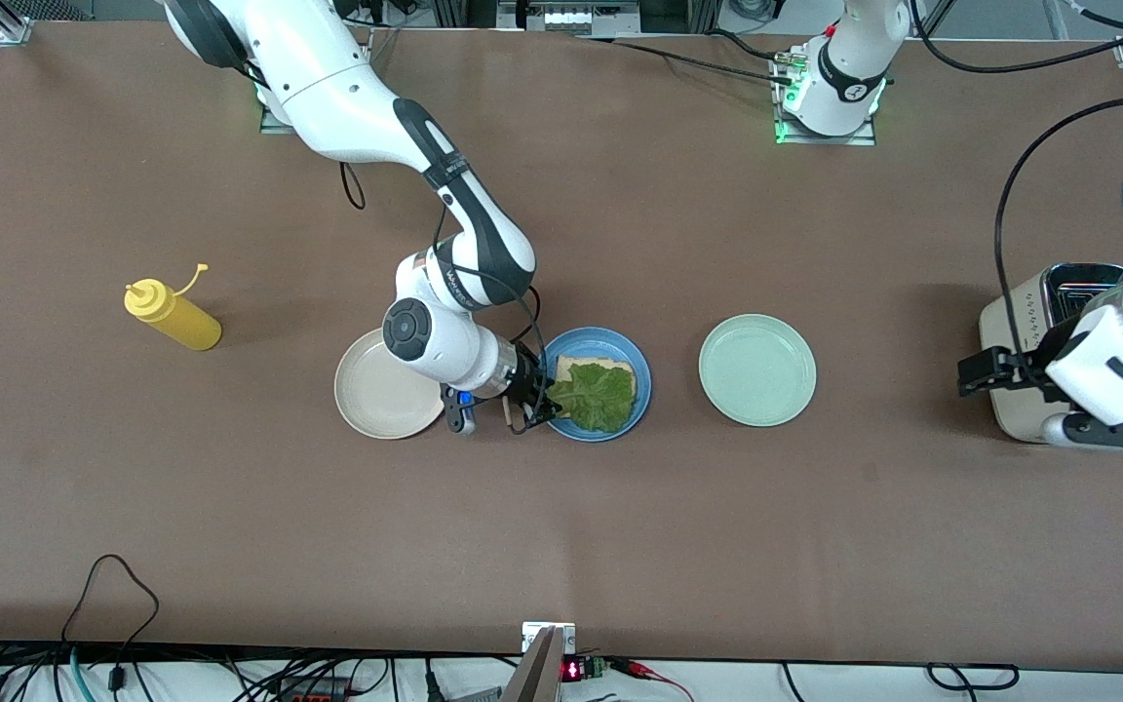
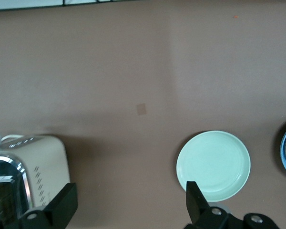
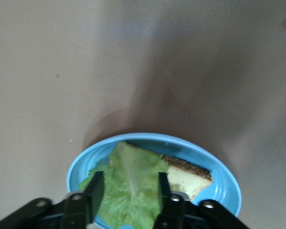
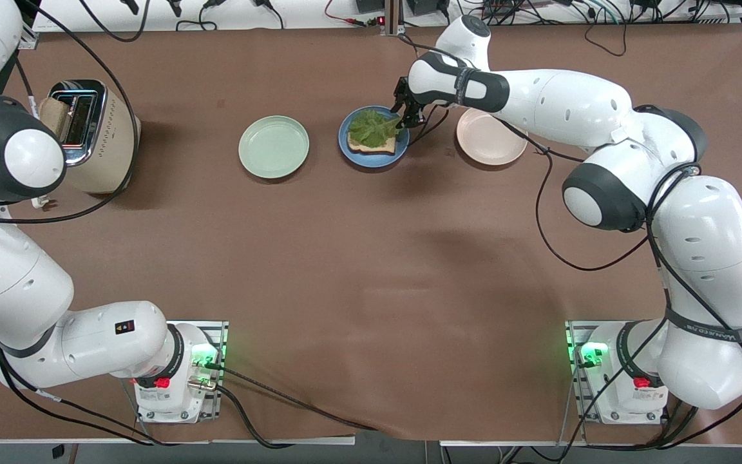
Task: Make sandwich in blue plate with both arms
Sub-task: 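Move the lettuce onto the toast while the left gripper withdraws, then release the lettuce and move the right gripper toward the yellow bottle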
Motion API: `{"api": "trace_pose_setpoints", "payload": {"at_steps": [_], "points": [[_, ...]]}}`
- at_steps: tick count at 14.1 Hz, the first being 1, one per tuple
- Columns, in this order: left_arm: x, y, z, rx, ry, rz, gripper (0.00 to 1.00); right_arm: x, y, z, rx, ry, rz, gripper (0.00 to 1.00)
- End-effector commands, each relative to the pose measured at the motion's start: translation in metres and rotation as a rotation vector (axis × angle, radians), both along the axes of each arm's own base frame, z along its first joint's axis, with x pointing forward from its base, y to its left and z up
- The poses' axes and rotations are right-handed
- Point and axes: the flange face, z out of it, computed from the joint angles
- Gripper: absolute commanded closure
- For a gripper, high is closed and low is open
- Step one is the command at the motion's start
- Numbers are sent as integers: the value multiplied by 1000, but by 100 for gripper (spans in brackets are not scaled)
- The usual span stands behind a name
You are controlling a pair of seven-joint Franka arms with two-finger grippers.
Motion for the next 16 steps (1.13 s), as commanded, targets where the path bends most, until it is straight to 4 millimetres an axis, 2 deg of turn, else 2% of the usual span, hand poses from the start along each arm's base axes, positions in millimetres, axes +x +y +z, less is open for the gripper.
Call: {"api": "trace_pose_setpoints", "payload": {"at_steps": [1,4,5,8,10,16], "points": [[-15,3,22,-17,-5,9,0,8,-7,23,7,8,5,0],[-25,2,20,-20,4,33,0,19,-37,79,-28,14,113,0],[-31,6,17,-33,-1,31,0,23,-54,92,-29,27,135,0],[-69,4,9,-28,-16,24,0,35,-116,131,-16,92,240,0],[-73,3,8,-27,3,33,0,37,-155,154,-56,103,344,0],[-75,8,4,-28,23,43,0,32,-224,187,-155,110,600,0]]}}
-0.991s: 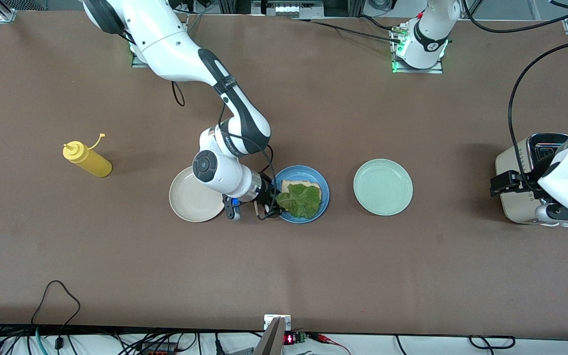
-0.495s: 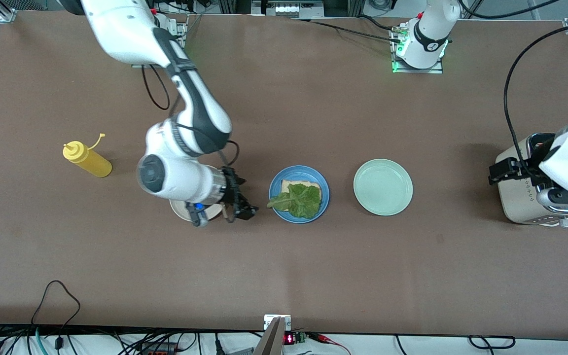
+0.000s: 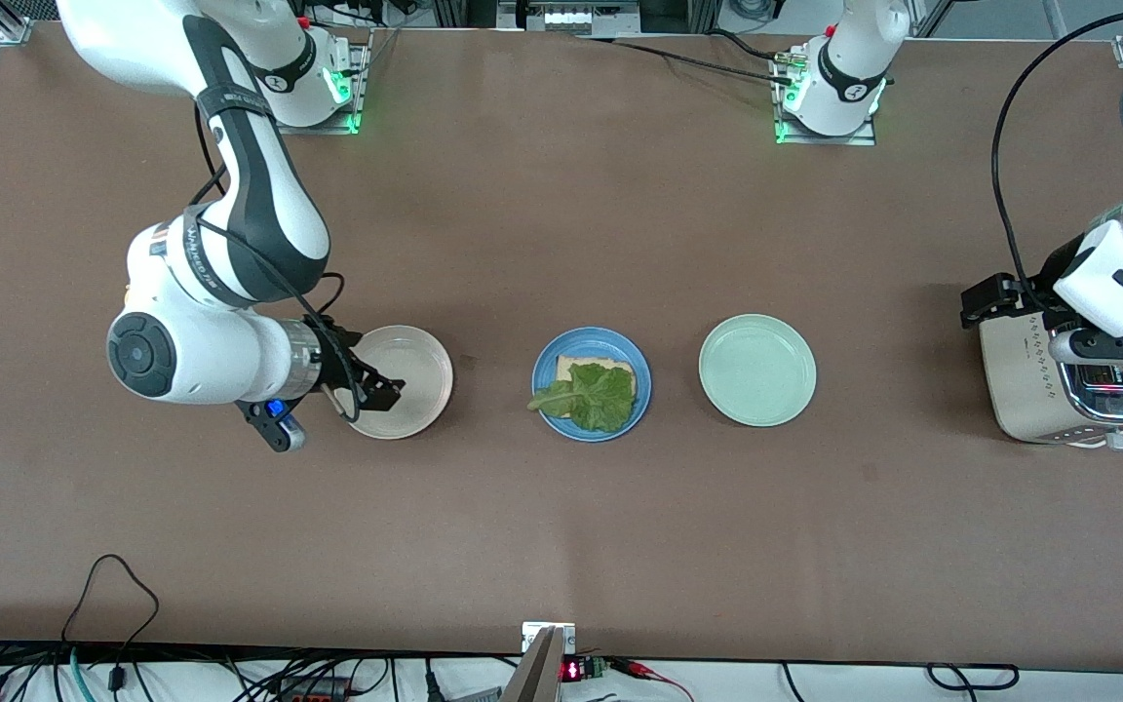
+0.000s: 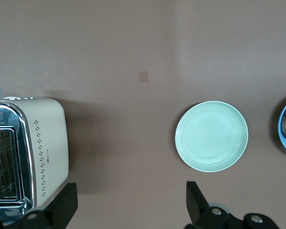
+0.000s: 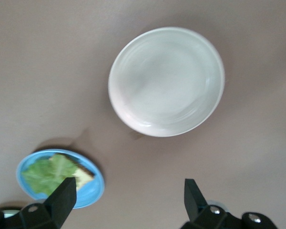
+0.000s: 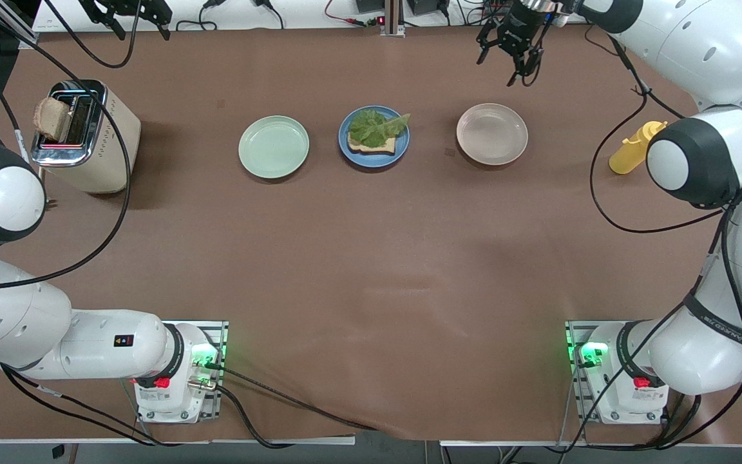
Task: Make sandwich in blue plate with both arms
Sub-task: 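Release the lettuce and move the right gripper toward the yellow bottle, then position the open right gripper beside the yellow squeeze bottle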
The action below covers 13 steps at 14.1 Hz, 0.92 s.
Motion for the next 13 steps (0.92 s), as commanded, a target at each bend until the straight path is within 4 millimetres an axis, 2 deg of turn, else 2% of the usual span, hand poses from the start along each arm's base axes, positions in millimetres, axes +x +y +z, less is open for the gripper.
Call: {"api": "trace_pose_setpoints", "payload": {"at_steps": [1,2,4,6,9,13], "points": [[-7,3,1,-18,-2,-8,0,-7,-36,20,-6,10,135,0],[-7,3,1,-18,-2,-15,0,-15,-51,30,16,19,203,0],[-8,2,2,-20,4,-17,0,-25,-96,47,28,5,268,0],[-6,2,3,-18,1,-15,0,-41,-137,62,39,-28,413,0],[-6,0,3,-18,1,-9,0,-59,-194,68,50,-47,597,0],[-6,1,2,-20,3,-11,0,-83,-258,70,89,-91,788,0]]}}
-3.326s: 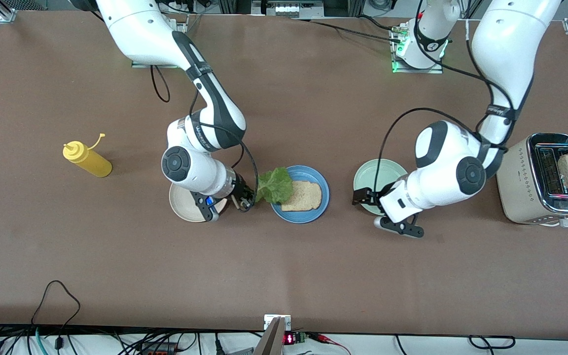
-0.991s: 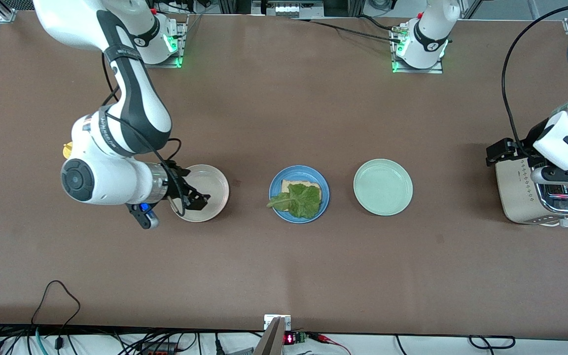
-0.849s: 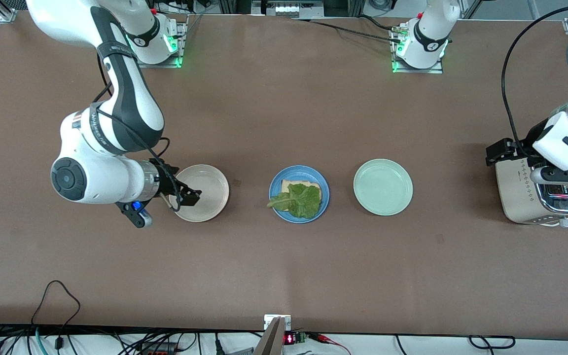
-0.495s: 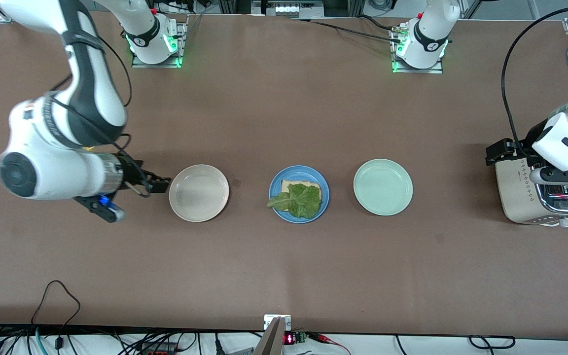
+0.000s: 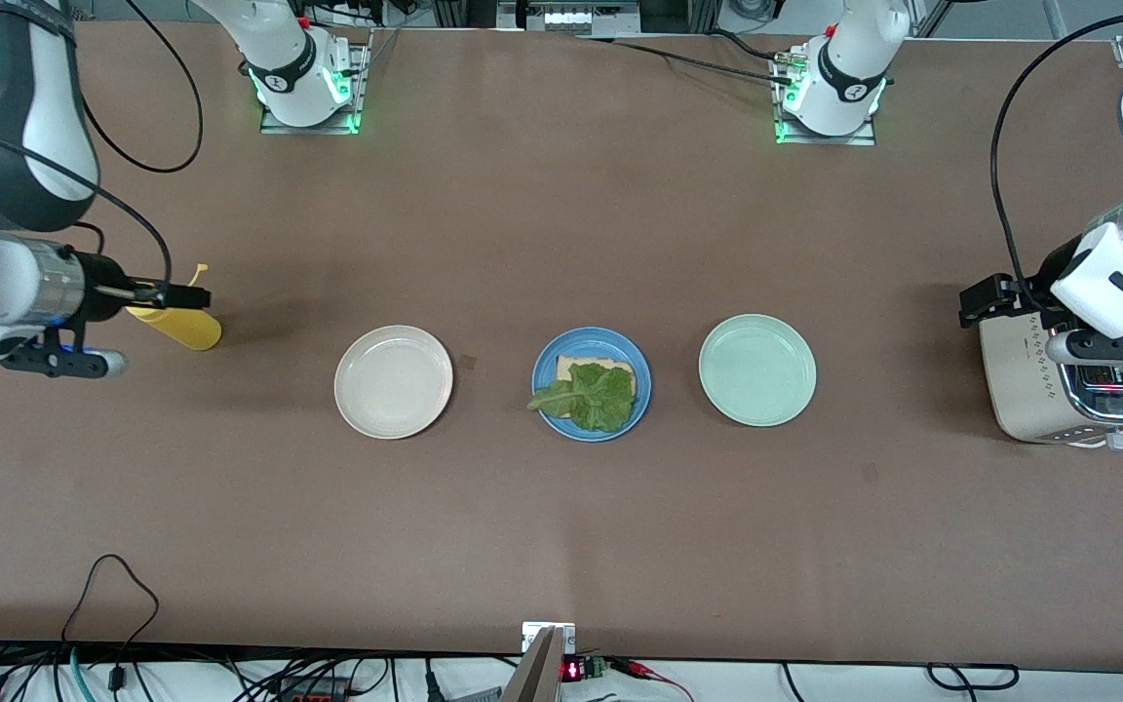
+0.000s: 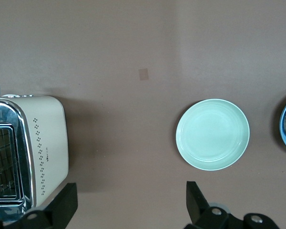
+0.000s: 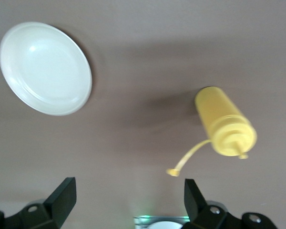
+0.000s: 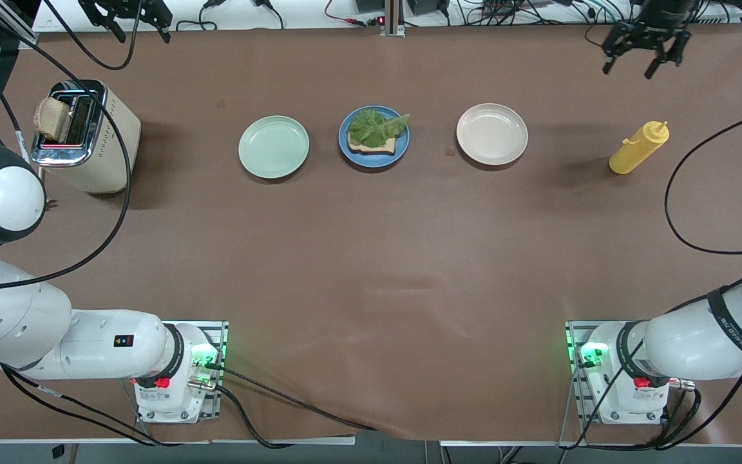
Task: Make sandwich in blue plate with both arms
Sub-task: 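Position the open right gripper beside the yellow squeeze bottle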
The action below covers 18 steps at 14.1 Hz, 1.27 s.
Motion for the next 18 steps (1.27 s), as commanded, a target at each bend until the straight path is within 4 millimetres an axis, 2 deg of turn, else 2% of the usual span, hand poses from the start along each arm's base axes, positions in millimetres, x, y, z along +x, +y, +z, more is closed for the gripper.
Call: {"api": "trace_pose_setpoints", "payload": {"at_steps": [1,5,7,12,14,18], "points": [[-5,-1,5,-20,-4,-12,0,-28,-35,-1,48,-43,141,0],[-4,-1,5,-20,-6,-10,0,-52,-95,-16,139,-122,385,0],[-4,-1,7,-20,-10,-10,0,-60,-122,-19,172,-133,453,0],[-3,-3,6,-20,-10,-12,0,-70,-161,-27,265,-218,766,0],[0,-3,-2,-20,-1,-9,0,-76,-176,-33,323,-269,873,0],[6,0,-16,-16,2,-2,0,-89,-208,-65,501,-441,1020,0]]}}
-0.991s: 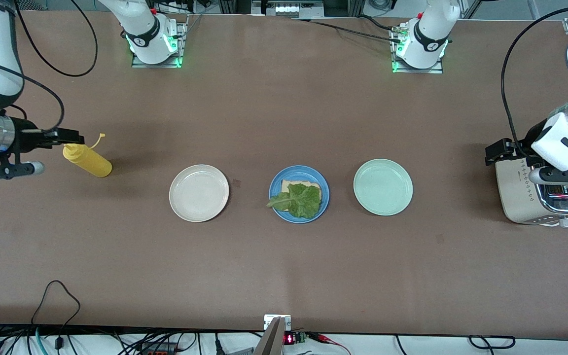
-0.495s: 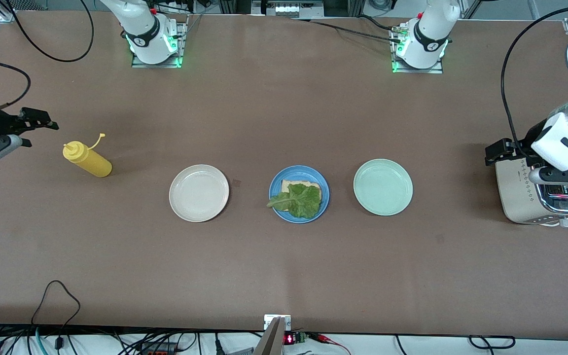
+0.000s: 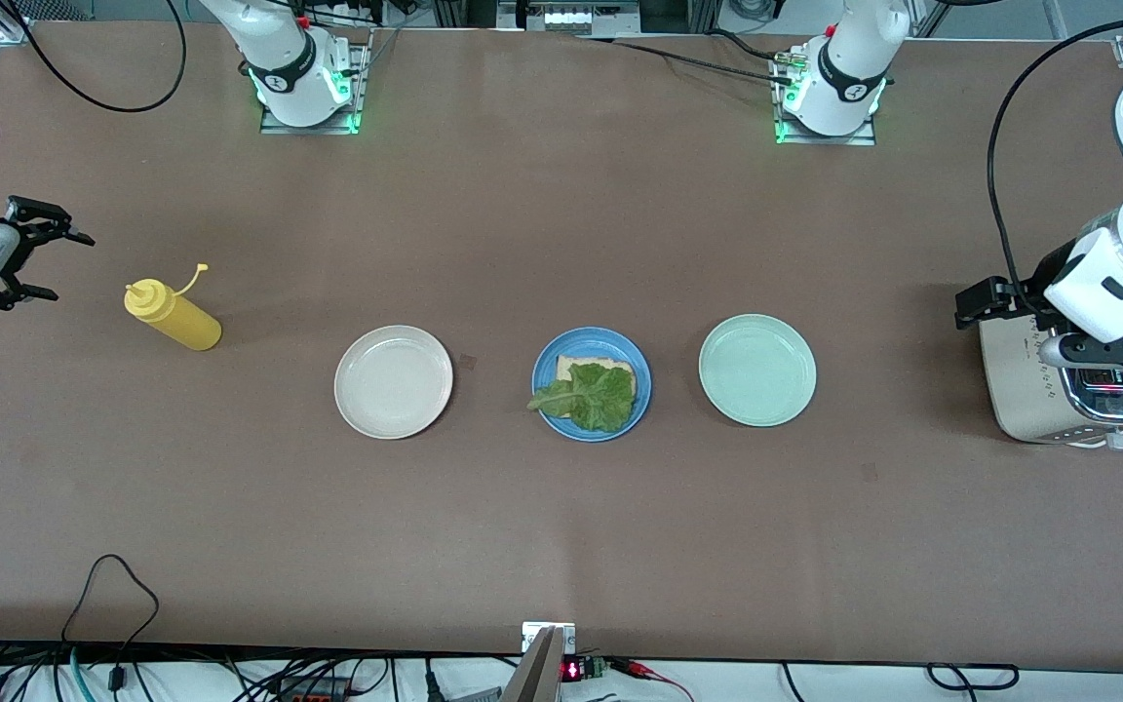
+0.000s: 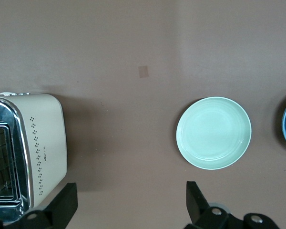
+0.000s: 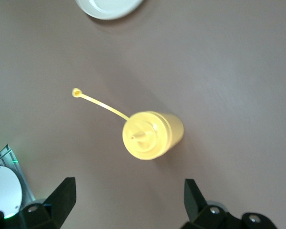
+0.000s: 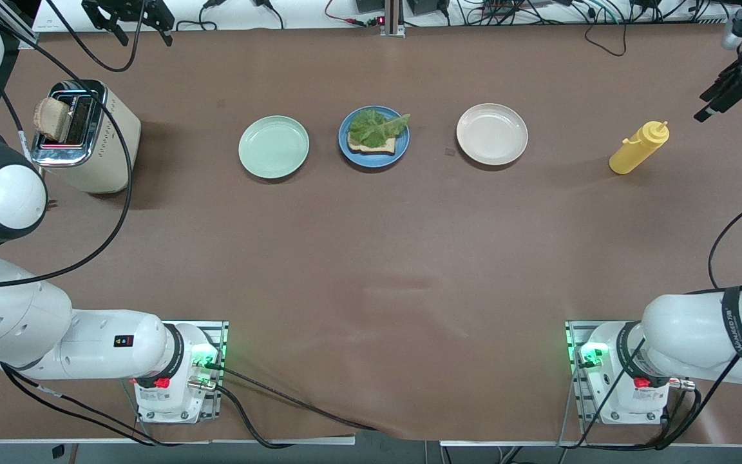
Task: Make sandwich in blue plate with both arms
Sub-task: 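Position the open right gripper beside the yellow squeeze bottle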
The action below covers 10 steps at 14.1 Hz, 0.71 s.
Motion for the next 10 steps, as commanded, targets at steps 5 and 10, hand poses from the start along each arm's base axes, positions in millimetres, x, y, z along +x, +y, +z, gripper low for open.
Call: {"api": "trace_pose_setpoints", "payload": {"at_steps": [5,10], "points": [[2,0,-1,-14,-14,17,0,-25,-52,-53,220,-174,174,0],[-11,-6,42,-72,-87,23,0,-42,-82,-105,357,-252,204,0]]}}
